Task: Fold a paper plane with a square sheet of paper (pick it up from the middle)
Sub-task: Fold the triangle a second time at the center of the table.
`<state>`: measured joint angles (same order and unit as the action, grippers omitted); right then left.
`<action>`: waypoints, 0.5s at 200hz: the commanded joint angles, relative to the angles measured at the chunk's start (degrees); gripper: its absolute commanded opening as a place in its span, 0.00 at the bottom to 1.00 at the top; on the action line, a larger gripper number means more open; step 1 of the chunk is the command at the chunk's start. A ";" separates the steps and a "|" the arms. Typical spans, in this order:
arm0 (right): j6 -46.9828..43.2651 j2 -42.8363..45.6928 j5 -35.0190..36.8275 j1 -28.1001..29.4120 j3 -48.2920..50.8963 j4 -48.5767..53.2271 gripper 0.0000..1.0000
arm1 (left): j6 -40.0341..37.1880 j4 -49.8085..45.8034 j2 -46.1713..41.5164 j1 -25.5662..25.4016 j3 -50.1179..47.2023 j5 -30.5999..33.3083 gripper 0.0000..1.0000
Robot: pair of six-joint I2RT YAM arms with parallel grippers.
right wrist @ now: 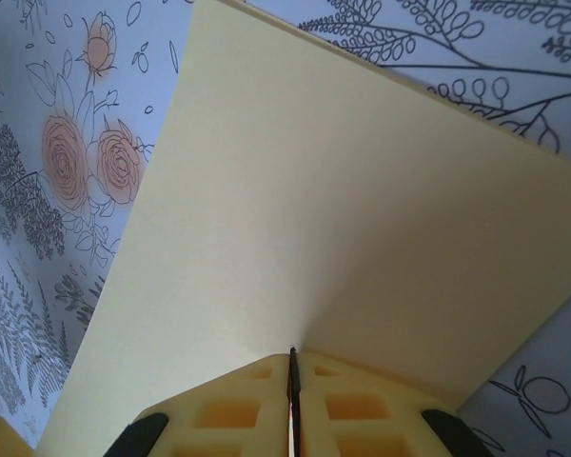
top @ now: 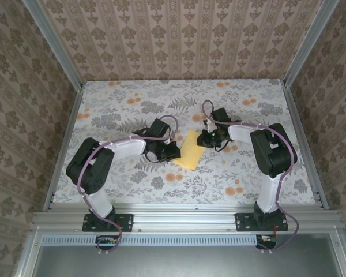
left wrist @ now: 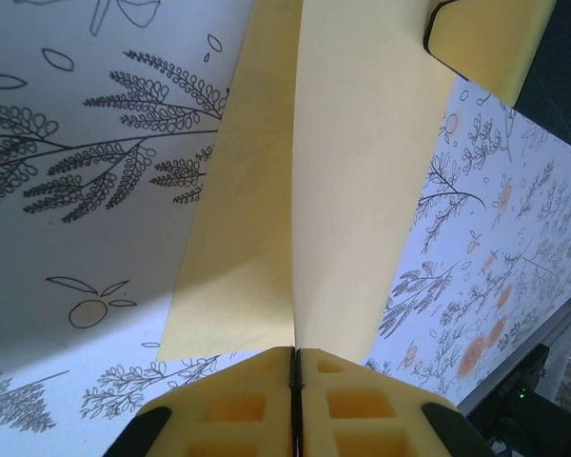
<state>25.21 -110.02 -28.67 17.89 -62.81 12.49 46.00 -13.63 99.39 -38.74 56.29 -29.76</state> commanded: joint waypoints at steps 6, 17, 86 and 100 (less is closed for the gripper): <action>-1.13 -0.36 0.81 0.30 -0.77 1.82 0.12 | -1.79 -1.92 -1.89 -0.63 -0.49 0.32 0.07; -1.13 -0.31 0.80 0.30 -0.74 1.83 0.12 | -2.04 -2.42 -1.62 -0.78 -0.11 0.35 0.06; -1.11 0.02 0.37 0.31 0.09 1.22 0.10 | -3.21 -3.88 2.57 -2.42 5.41 -0.06 0.06; -1.02 0.13 0.24 0.36 0.14 1.09 0.09 | -3.17 -3.50 3.64 -2.78 6.41 -0.21 0.06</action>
<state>25.21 -110.02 -28.67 17.91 -62.81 12.47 44.51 -16.45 100.55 -40.53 60.16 -29.54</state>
